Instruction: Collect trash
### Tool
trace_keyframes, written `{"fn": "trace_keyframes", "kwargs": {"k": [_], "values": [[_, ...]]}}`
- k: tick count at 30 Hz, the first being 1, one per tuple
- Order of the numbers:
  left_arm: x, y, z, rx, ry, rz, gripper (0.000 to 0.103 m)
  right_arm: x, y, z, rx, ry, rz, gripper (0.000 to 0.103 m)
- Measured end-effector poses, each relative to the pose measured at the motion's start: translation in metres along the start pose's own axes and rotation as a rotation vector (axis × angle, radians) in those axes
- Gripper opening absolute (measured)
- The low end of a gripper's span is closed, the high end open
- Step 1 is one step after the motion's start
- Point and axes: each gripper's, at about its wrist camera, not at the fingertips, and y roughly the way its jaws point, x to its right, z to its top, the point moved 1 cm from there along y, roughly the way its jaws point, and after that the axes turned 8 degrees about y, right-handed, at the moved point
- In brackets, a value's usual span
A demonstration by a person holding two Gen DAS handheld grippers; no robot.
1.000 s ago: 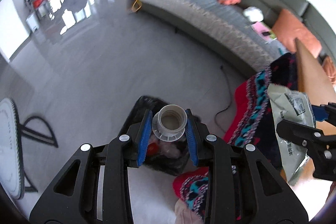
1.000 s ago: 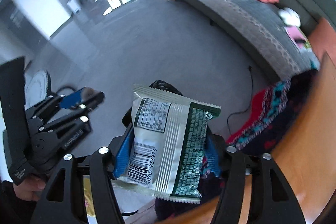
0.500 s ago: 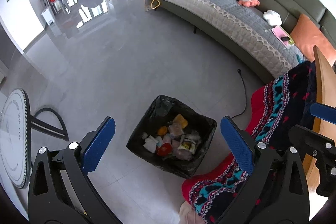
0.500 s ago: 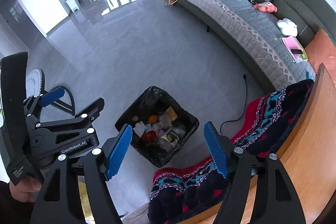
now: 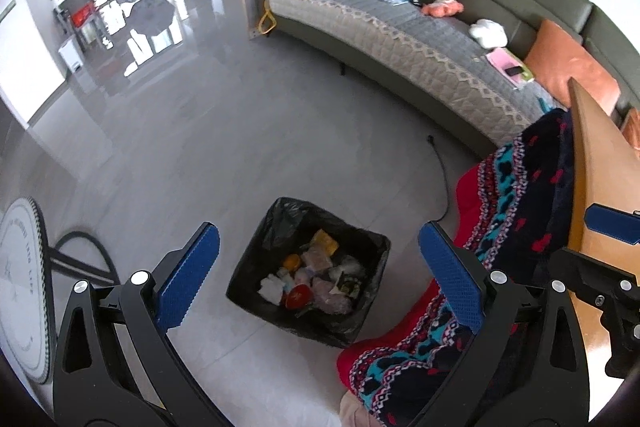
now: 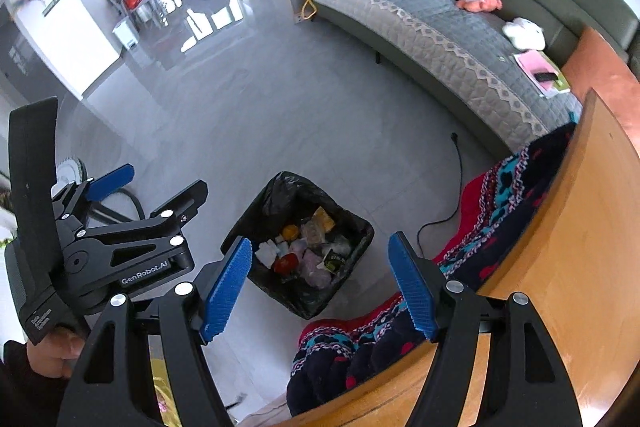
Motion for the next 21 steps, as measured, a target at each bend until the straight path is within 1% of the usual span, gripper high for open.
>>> {"fn": "trace_keyframes", "kwargs": {"k": [9, 15, 21], "values": [[0.047, -0.003, 0.014, 0.036, 0.093, -0.094, 0.097, 0.051, -0.022, -0.016, 0.039, 0.141, -0.035, 0.072], [0.094, -0.007, 0.020, 0.046, 0.177, -0.157, 0.097, 0.091, -0.041, -0.034, 0.070, 0.232, -0.064, 0.072], [0.148, -0.019, 0.018, 0.060, 0.257, -0.214, 0.097, 0.135, -0.068, -0.061, 0.102, 0.315, -0.096, 0.072]]}}
